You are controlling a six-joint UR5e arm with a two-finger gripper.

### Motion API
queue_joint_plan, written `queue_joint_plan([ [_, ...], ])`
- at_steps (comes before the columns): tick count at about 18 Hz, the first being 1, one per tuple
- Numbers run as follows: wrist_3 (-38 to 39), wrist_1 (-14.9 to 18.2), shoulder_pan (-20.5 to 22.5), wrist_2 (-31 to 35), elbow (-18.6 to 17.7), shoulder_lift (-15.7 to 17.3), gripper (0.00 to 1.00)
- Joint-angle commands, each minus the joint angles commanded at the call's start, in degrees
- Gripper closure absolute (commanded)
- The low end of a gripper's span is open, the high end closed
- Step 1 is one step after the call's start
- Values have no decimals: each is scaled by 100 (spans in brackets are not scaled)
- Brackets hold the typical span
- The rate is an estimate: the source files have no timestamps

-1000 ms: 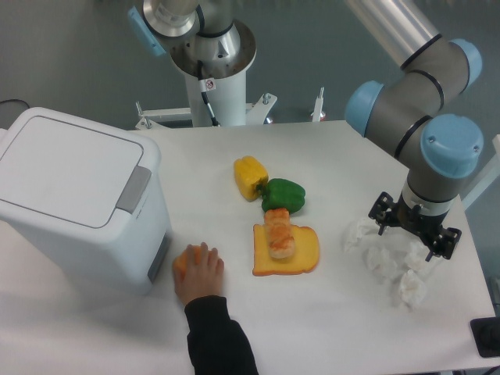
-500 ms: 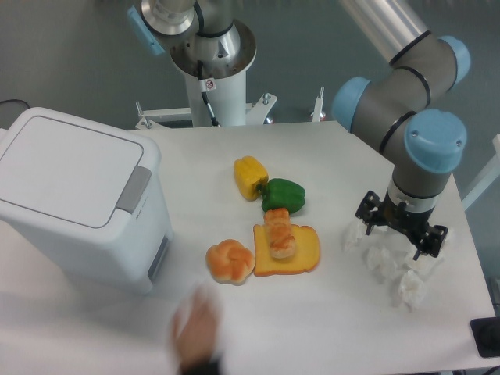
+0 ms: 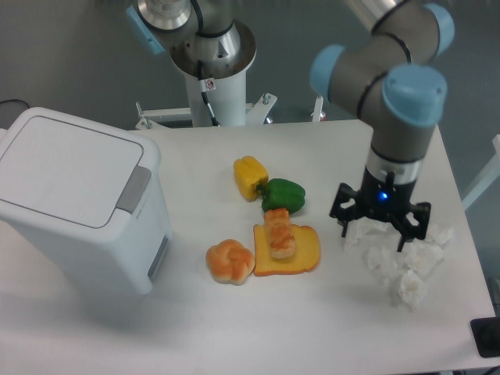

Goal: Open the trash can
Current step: 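Move the open gripper over the peppers toward the white trash can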

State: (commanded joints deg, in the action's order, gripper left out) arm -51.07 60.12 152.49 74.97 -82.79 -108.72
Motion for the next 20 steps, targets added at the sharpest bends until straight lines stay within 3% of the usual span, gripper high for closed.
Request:
queue_joint_plan([
  [5,202,70,-35,-26,-9,79,0],
  [10,1089,114,-158,-123,-17,158,0],
  [17,2224,141,-886,-132,-26,422,0],
  [20,2627,369,-1063,-141,-35,554,0],
])
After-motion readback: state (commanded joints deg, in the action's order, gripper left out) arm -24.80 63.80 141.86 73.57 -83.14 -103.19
